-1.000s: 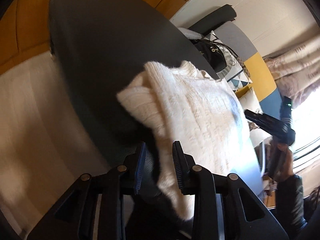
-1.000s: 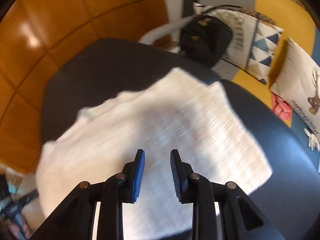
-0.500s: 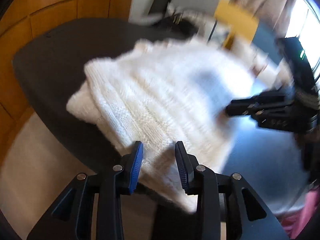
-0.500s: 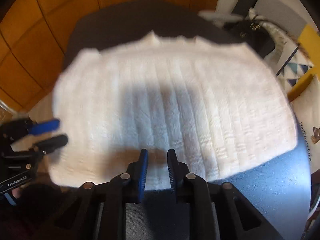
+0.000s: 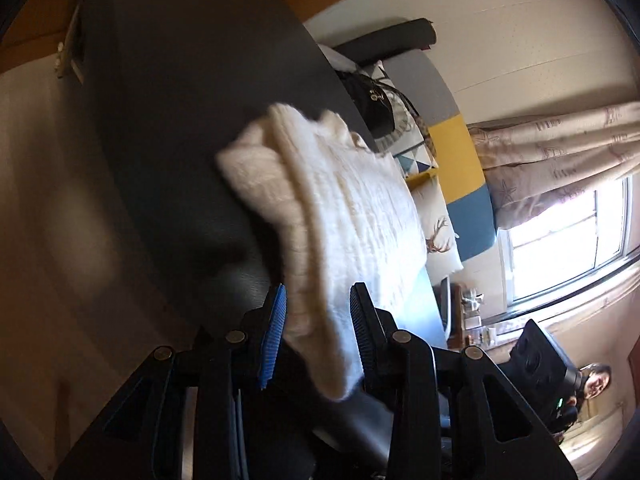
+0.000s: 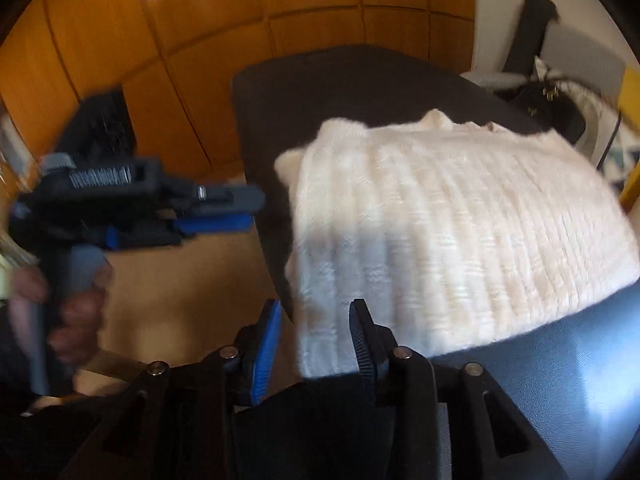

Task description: Fold clothes

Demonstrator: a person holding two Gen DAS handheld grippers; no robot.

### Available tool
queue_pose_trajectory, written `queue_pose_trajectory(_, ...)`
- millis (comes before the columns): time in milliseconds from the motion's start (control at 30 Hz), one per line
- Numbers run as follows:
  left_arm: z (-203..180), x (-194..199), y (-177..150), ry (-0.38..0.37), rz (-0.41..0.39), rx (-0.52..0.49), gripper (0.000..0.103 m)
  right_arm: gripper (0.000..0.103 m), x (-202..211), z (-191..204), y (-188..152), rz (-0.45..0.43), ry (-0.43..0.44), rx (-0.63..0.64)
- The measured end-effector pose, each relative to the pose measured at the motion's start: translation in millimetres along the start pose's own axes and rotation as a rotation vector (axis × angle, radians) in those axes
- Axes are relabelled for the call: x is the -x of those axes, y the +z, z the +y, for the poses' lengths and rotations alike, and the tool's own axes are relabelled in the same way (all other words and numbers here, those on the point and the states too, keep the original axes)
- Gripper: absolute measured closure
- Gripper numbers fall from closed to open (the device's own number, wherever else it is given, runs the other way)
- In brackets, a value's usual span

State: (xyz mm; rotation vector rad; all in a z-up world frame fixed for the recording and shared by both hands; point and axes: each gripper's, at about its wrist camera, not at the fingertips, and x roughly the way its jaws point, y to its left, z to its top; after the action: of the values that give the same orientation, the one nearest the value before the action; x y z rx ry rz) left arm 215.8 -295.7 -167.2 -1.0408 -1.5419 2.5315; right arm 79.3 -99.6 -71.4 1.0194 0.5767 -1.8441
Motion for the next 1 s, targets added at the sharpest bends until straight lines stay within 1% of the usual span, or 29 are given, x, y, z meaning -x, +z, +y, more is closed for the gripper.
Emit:
queue_pose_trajectory(33,1,2,-2,-0.003,0.003,-0.007,0.067,0.068,-7,10,2,0.008,-0.062,0.036)
queue_pose_trajectory(133,1,2,-3,-0.029,0.017,-0.01,0.067,0.068,-32,32,5,0.056,-0.176,0.132)
queue_pose_trajectory(200,1,2,-4,-0.037,0.021,-0.012,0.067,0.068,-41,37,2,0.069,-0.284,0.172)
queue_pose_trajectory(233,1,2,-5,-0.055,0.024,-0.013,0.067,0.076,-42,37,0,0.074,-0.319,0.176)
queue_pose_trajectory(267,-1,1,-5,-0.071,0.031,-0.021,0.067,0.093,-36,31,1,0.063,-0.29,0.122)
queue_pose_trajectory(300,-3,-1,-5,-0.07,0.031,-0.034,0.067,0.094,-30,25,4,0.054,-0.263,0.07)
queue_pose_trajectory(433,-12,-1,-9,-0.097,0.035,-0.088,0.067,0.095,-9,-2,17,0.045,-0.166,-0.077)
queue_pose_trajectory(533,-20,-4,-11,-0.146,0.052,-0.121,0.067,0.095,6,-20,24,0.021,-0.049,-0.177)
queue_pose_trajectory(567,-23,-8,-12,-0.147,0.065,-0.137,0.067,0.095,9,-26,26,0.018,-0.014,-0.206)
queue_pose_trajectory(633,-28,-18,-14,-0.121,0.082,-0.163,0.067,0.095,2,-35,30,0.034,0.023,-0.252)
queue_pose_trajectory(667,-29,-23,-14,-0.107,0.09,-0.162,0.067,0.095,0,-38,30,0.034,0.036,-0.267)
queue_pose_trajectory(700,-30,-23,-15,-0.111,0.091,-0.157,0.067,0.095,0,-41,30,0.031,0.057,-0.284)
queue_pose_trajectory(733,-31,-20,-14,-0.127,0.081,-0.152,0.067,0.095,6,-41,26,0.016,0.115,-0.312)
queue_pose_trajectory(800,-29,-15,-8,-0.157,0.052,-0.123,0.067,0.095,10,-45,25,0.01,0.087,-0.314)
queue_pose_trajectory(833,-25,-13,-3,-0.139,0.041,-0.103,0.067,0.095,12,-46,25,0.007,0.073,-0.315)
queue_pose_trajectory(867,-23,-11,0,-0.098,0.025,-0.095,0.067,0.096,13,-48,24,0.004,0.066,-0.321)
queue_pose_trajectory(900,-25,-12,2,-0.044,0.018,-0.117,0.067,0.096,15,-53,23,-0.005,0.097,-0.353)
queue_pose_trajectory(967,-32,-13,2,0.071,0.013,-0.179,0.067,0.096,22,-55,22,-0.042,0.128,-0.374)
queue_pose_trajectory(1000,-35,-15,1,0.094,0.021,-0.208,0.067,0.096,25,-53,24,-0.05,0.121,-0.363)
